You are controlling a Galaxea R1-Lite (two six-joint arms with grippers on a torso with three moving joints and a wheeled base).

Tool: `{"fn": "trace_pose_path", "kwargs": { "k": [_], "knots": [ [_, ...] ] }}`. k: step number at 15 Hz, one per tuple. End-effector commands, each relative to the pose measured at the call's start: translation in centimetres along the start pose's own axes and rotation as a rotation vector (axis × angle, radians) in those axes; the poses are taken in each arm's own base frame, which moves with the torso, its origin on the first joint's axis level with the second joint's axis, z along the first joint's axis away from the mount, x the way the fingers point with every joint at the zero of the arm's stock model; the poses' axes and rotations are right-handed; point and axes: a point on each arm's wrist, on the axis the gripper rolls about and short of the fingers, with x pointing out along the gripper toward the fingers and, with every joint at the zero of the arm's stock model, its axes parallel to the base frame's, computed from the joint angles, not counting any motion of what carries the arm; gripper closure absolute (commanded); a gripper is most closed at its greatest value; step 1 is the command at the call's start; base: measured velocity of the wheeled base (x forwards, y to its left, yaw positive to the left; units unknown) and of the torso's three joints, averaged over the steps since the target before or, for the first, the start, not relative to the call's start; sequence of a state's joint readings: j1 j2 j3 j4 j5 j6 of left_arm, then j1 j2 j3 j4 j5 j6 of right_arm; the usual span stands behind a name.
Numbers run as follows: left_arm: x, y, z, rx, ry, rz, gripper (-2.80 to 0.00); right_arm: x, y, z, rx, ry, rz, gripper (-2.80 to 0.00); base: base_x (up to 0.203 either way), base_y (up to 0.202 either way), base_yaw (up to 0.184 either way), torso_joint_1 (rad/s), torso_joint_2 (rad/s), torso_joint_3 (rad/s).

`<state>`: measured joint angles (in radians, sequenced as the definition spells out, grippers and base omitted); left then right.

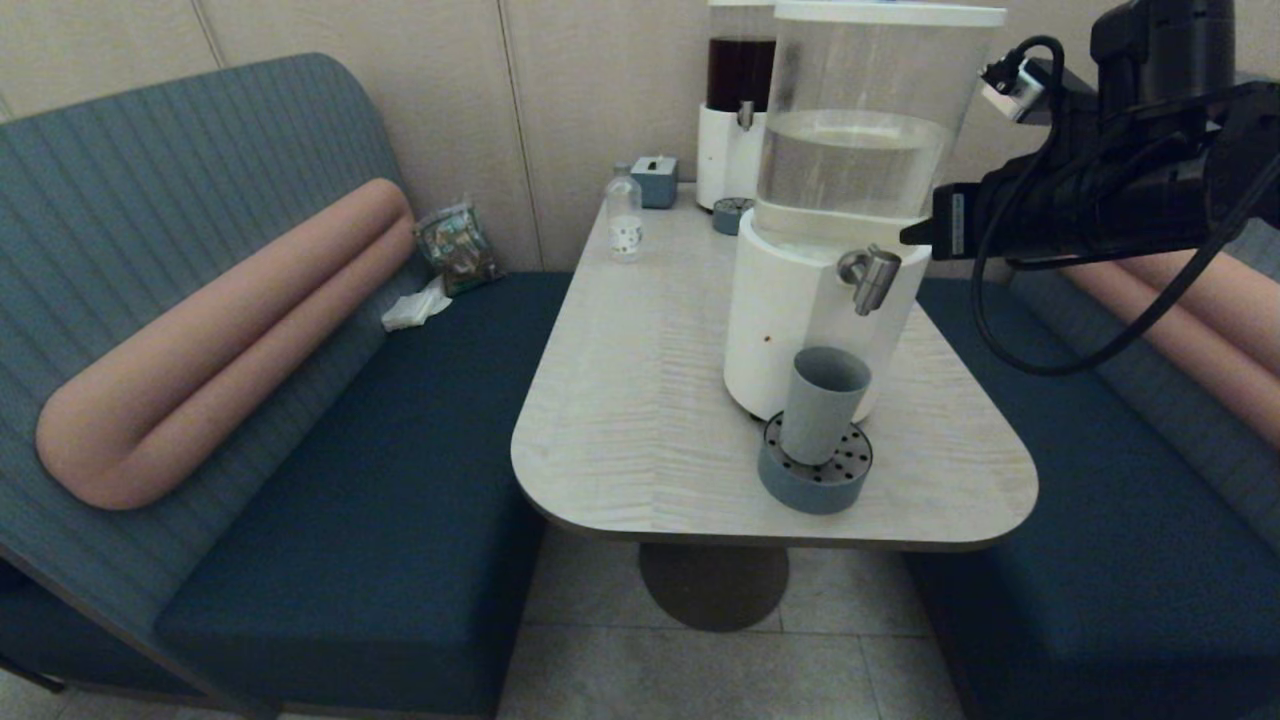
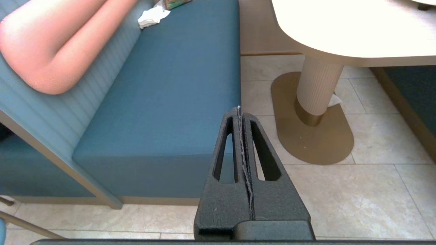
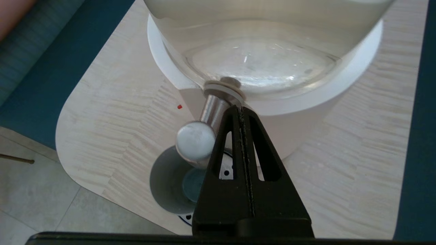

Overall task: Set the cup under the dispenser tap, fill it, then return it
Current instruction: Turn on the faucet

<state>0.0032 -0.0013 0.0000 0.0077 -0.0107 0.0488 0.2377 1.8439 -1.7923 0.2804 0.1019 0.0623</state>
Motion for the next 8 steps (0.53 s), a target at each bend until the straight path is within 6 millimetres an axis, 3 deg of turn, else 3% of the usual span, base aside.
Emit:
{"fn": "trace_pose_path", "kwargs": {
  "k": [1,8],
  "knots": [
    [0.00,0.00,0.00,0.000,0.000,0.000,0.00,0.70,-0.09,-0.35,0.002,0.016,0.000,0.00,0.000,0.000,0.000,0.000,0.00,0.000],
    [0.00,0.00,0.00,0.000,0.000,0.000,0.00,1.14,-0.01,-0.35,0.001,0.018,0.006,0.00,0.000,0.000,0.000,0.000,0.00,0.000]
  ]
}}
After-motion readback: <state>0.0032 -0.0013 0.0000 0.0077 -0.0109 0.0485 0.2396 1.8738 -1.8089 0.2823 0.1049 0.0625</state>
